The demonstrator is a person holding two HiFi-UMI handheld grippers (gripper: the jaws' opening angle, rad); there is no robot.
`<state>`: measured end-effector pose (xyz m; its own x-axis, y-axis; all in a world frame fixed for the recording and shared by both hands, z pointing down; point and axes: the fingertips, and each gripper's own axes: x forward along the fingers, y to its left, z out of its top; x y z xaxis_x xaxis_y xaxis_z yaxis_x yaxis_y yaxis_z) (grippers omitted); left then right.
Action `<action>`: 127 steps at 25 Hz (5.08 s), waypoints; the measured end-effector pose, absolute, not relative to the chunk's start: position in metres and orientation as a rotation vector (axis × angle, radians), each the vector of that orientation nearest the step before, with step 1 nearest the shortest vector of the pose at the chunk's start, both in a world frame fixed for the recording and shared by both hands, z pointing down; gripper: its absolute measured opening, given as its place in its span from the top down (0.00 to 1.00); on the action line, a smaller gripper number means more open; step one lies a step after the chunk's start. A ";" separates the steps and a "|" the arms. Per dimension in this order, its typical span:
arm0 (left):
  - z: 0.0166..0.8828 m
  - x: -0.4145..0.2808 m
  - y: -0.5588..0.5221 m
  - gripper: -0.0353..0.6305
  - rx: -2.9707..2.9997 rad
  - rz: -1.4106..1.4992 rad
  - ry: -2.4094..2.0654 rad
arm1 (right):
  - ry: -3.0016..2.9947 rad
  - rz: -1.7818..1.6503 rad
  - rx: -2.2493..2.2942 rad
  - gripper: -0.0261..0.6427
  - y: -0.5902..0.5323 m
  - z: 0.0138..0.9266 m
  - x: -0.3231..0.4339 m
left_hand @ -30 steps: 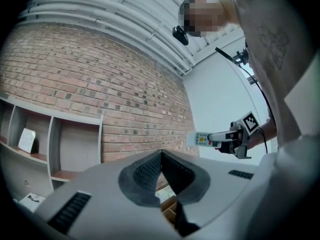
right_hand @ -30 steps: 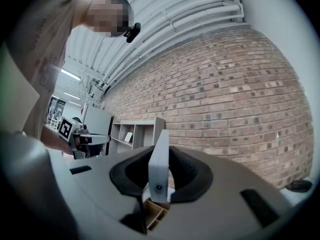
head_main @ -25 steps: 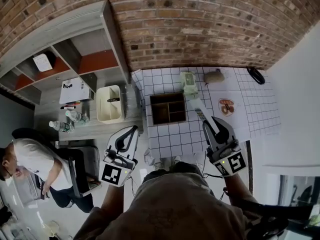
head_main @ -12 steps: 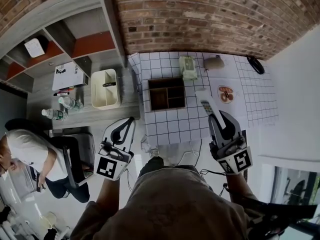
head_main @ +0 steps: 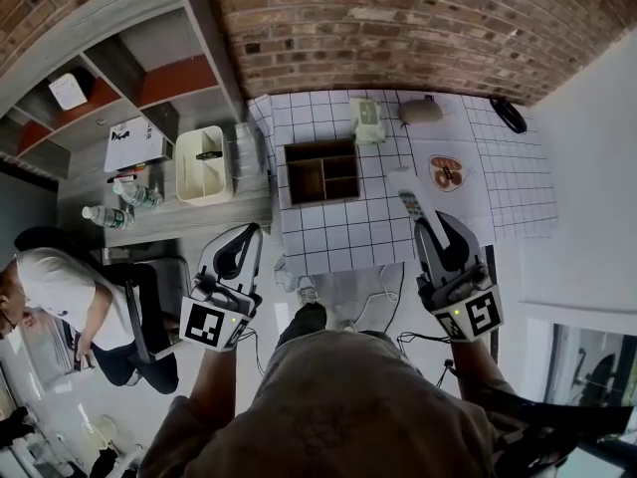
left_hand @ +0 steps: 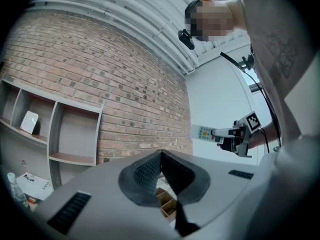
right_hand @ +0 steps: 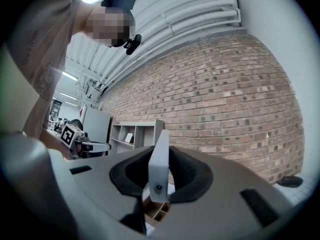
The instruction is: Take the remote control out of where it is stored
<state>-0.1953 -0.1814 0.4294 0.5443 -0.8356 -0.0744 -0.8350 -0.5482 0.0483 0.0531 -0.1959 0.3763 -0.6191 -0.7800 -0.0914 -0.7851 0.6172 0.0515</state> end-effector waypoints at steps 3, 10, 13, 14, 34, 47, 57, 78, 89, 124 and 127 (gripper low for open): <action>0.431 -0.186 -0.168 0.94 2.735 -0.125 -1.518 | 2.749 0.137 -1.333 0.83 -0.184 0.373 0.068; 0.427 -0.153 -0.128 0.94 2.732 -0.097 -1.564 | 2.739 0.137 -1.335 0.83 -0.150 0.377 0.111; 0.423 -0.139 -0.109 0.94 2.729 -0.099 -1.582 | 2.736 0.144 -1.333 0.83 -0.137 0.376 0.127; 0.423 -0.135 -0.103 0.94 2.727 -0.097 -1.588 | 2.733 0.144 -1.330 0.83 -0.133 0.375 0.132; 0.396 -0.047 0.027 0.94 2.742 -0.019 -1.695 | 2.738 0.168 -1.145 0.83 -0.018 0.363 0.201; 0.387 0.000 0.069 0.94 2.806 -0.019 -1.590 | 2.684 0.092 -1.165 0.83 0.031 0.355 0.236; 0.384 -0.004 0.075 0.94 2.804 -0.030 -1.559 | 2.696 0.054 -1.173 0.83 0.040 0.353 0.228; 0.387 -0.057 0.075 0.94 2.798 -0.044 -1.526 | 2.716 0.081 -1.189 0.83 0.041 0.342 0.172; 0.391 -0.089 0.074 0.94 2.790 -0.079 -1.533 | 2.744 0.117 -1.203 0.83 0.042 0.342 0.140; 0.401 -0.129 0.077 0.94 2.738 -0.084 -1.577 | 2.860 0.159 -1.192 0.83 0.042 0.364 0.099; 0.404 -0.129 0.074 0.94 2.738 -0.077 -1.566 | 2.866 0.147 -1.201 0.83 0.039 0.368 0.098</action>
